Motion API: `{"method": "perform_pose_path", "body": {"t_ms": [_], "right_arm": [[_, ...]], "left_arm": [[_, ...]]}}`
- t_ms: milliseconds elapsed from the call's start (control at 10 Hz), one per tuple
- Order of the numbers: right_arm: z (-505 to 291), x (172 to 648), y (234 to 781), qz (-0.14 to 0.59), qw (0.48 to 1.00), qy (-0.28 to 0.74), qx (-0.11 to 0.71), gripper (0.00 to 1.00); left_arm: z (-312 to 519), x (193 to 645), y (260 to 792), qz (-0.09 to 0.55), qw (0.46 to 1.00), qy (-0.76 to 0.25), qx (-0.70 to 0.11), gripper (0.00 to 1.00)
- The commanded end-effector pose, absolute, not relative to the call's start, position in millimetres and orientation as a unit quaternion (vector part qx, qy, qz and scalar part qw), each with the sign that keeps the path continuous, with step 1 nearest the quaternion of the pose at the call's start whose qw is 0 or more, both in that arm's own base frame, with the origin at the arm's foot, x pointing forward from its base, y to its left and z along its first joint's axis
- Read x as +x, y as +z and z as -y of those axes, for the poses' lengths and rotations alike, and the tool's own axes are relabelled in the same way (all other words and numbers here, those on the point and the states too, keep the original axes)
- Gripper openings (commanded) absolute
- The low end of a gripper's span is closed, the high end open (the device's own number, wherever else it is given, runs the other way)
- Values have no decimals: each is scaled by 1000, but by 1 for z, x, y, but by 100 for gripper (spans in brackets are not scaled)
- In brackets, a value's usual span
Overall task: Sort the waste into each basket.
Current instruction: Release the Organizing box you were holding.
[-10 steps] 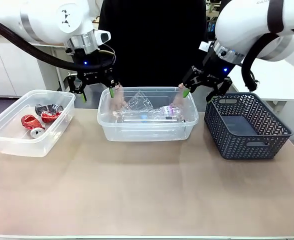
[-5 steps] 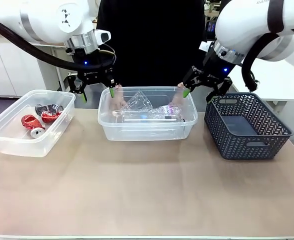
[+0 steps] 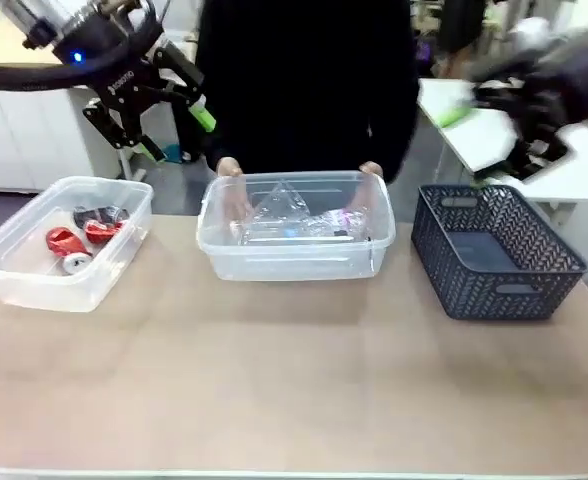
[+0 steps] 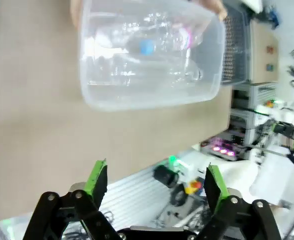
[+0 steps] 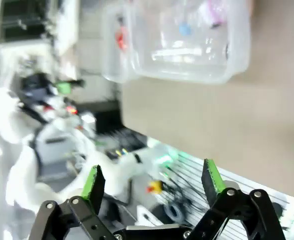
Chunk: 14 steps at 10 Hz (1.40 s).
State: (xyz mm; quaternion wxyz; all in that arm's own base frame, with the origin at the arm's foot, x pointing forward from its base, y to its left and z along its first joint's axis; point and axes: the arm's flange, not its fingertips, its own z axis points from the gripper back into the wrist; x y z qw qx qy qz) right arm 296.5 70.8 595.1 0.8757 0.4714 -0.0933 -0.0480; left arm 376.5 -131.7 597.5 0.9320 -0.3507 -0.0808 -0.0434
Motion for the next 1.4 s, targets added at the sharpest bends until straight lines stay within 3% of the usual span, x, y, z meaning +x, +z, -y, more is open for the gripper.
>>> {"method": "perform_pose_path", "body": {"t_ms": [0,300,400,500,1300], "right_arm": [[3,251,570,214,802,-185,527,100],[43,243,549,217,768,-241,553,100],[37,253,544,215,787,-257,518,100],[72,251,595,209,778,-241,541,100],[72,251,595,209,778,-241,541,100]], "left_arm": [[76,339,570,95,910,29,-402,100],[8,339,534,101,866,63,-486,100],[5,353,519,61,873,84,-477,100],[14,324,548,104,886,64,-448,100],[14,324,548,104,886,64,-448,100]]}}
